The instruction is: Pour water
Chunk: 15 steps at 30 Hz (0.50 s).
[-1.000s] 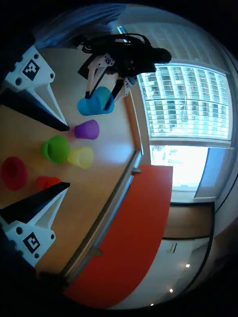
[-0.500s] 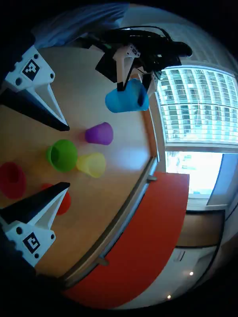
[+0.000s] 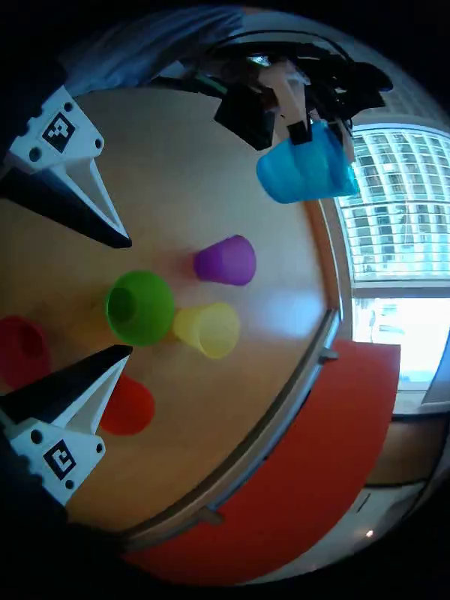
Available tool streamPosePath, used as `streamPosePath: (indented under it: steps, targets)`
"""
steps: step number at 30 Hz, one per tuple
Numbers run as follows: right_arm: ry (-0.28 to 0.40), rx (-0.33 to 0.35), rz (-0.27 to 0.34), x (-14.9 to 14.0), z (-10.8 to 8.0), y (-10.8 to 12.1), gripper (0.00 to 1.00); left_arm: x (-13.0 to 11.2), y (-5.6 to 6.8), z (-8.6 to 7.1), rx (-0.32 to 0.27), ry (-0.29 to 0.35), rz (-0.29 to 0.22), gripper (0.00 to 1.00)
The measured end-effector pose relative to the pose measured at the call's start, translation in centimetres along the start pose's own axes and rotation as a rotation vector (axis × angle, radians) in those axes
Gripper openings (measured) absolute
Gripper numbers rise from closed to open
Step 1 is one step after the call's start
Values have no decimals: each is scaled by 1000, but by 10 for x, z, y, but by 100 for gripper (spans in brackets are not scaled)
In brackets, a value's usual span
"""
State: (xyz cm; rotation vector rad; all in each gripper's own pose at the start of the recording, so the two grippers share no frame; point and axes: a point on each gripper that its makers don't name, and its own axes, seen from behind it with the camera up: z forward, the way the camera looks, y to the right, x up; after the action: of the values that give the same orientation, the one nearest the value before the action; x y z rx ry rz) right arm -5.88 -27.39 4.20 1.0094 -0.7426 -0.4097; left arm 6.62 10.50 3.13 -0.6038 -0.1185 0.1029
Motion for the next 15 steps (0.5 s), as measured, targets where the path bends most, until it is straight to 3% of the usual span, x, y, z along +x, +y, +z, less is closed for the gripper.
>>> streamPosePath:
  steps: [15]
  targets:
    - [-114,-14,-5,-15,18,7,100,7,2,-3,-3,21,3,86]
